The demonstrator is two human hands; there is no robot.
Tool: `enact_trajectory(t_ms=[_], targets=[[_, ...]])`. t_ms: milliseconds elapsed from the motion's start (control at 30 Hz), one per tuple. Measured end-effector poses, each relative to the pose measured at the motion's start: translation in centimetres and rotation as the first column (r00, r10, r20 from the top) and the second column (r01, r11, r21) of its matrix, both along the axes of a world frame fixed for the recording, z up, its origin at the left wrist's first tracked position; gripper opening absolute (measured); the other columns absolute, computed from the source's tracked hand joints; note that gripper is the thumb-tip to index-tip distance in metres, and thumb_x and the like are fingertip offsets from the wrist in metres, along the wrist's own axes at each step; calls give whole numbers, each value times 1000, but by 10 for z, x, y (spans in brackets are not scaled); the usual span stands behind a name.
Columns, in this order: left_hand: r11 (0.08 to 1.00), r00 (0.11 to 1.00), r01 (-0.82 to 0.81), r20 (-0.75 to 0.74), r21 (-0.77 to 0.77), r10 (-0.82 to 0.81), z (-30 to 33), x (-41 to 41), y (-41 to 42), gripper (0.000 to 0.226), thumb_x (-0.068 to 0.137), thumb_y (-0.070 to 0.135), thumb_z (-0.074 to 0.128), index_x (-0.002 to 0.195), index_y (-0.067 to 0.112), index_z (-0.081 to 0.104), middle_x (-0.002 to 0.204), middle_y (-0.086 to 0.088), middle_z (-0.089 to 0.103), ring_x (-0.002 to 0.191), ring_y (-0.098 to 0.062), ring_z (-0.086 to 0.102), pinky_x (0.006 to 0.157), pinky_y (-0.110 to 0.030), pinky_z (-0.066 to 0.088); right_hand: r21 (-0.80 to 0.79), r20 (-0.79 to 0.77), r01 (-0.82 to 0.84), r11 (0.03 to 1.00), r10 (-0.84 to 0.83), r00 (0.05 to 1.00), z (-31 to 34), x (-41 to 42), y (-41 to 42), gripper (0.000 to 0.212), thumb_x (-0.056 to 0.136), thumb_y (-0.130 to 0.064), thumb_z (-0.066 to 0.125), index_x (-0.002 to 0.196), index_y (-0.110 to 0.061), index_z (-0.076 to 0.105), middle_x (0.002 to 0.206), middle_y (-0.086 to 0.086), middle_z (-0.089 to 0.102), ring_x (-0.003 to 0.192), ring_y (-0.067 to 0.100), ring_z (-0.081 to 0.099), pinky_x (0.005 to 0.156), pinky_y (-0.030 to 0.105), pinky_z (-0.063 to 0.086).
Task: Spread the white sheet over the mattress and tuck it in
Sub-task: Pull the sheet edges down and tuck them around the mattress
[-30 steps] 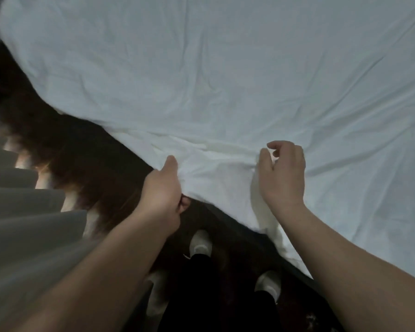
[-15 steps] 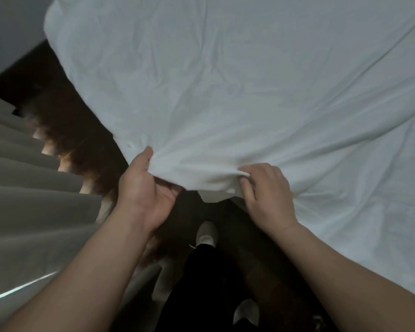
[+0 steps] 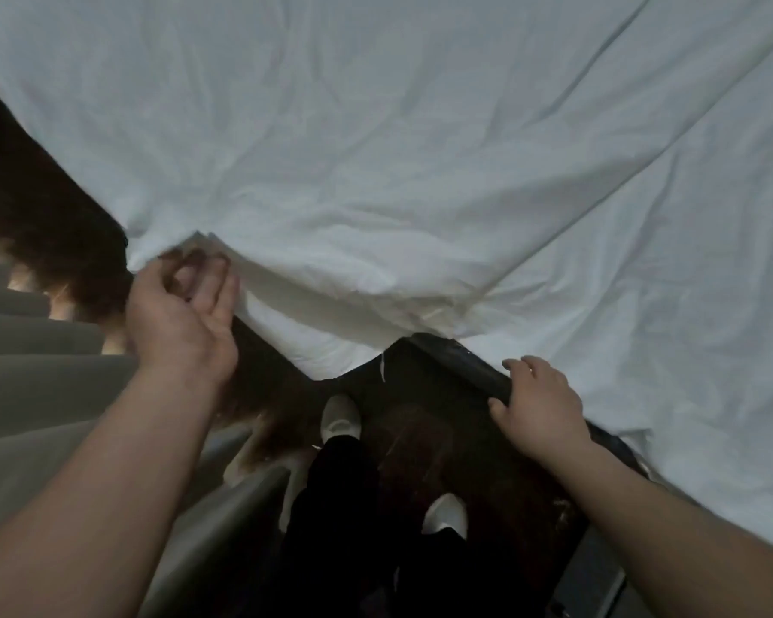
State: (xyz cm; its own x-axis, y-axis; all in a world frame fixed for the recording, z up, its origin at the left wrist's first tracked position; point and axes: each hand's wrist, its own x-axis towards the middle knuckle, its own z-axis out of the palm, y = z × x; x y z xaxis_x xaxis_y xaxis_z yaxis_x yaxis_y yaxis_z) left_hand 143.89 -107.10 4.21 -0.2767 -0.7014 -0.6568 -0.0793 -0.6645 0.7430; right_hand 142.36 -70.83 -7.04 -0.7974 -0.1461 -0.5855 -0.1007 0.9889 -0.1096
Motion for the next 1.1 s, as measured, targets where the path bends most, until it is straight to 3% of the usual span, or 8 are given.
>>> enact_trajectory(t_ms=[100, 200, 333, 433, 667, 867, 967, 1100], targets=[[949, 865, 259, 395, 181, -311, -40, -3, 10, 30, 100, 26, 49, 129, 22, 54, 121, -7, 63, 103, -26, 64, 92, -44, 52, 18, 35, -11, 1000, 10, 999, -22, -9, -13, 68, 88, -46, 66, 148, -23, 43, 147, 7, 46, 130, 33, 47, 102, 45, 46], [861, 711, 403, 486, 310, -508, -80, 3, 20, 18, 94, 18, 54, 110, 12, 59, 91, -14, 65, 70, -30, 65, 56, -41, 59, -26, 0, 12, 1000, -12, 1000, -44, -18, -36, 69, 87, -36, 67, 149, -25, 39, 144, 9, 44, 123, 36, 49, 92, 47, 48], [722, 513, 632, 547, 282, -662, -163, 13, 9, 43, 61, 33, 66, 98, 11, 69, 97, -9, 73, 89, -30, 71, 85, -58, 59, -25, -26, 30, 999, -30, 999, -68, -30, -47, 73, 85, -18, 61, 150, -34, 33, 137, 11, 43, 112, 36, 47, 82, 46, 47], [508, 305, 814, 537, 282, -787, -148, 1, 39, 12, 75, 28, 54, 69, 22, 61, 77, -2, 59, 76, -26, 53, 67, -47, 46, -8, -88, 6, 1000, -6, 996, -83, -37, -40, 81, 79, -7, 60, 149, -37, 36, 119, 13, 46, 99, 36, 47, 73, 45, 47], [-261, -263, 959, 688, 110, -676, -139, -17, 87, 33, 96, 31, 53, 128, 24, 61, 119, 5, 62, 109, -18, 59, 92, -32, 45, -166, 5, 163, 973, -164, 986, -82, -37, -26, 45, 87, -2, 53, 129, -18, 59, 107, 12, 59, 95, 33, 58, 81, 42, 50], [-745, -321, 651, 837, -145, -444, -114, -26, 127, 69, 88, 36, 71, 149, 14, 45, 148, -12, 45, 134, -36, 41, 109, -50, 42, -181, 102, 476, 860, -465, 879, 14, -49, -5, 24, 88, -9, 47, 87, -23, 67, 95, -4, 66, 92, 21, 59, 81, 34, 49], [-824, -278, 520, 868, -225, -412, -89, -39, 151, 84, 80, 59, 75, 147, 19, 45, 146, -7, 48, 130, -31, 46, 104, -45, 43, -401, 151, 692, 600, -702, 696, 73, -62, 8, 33, 82, 2, 45, 66, -20, 65, 77, -6, 63, 78, 16, 57, 68, 29, 45], [-767, -214, 493, 798, -410, -564, -42, -61, 200, 44, 92, 37, 65, 131, 23, 52, 119, -2, 63, 100, -26, 62, 77, -37, 50, -628, 121, 690, 359, -831, 543, 136, -65, 34, 36, 78, 3, 44, 61, -22, 62, 69, -8, 60, 70, 10, 54, 61, 27, 39]])
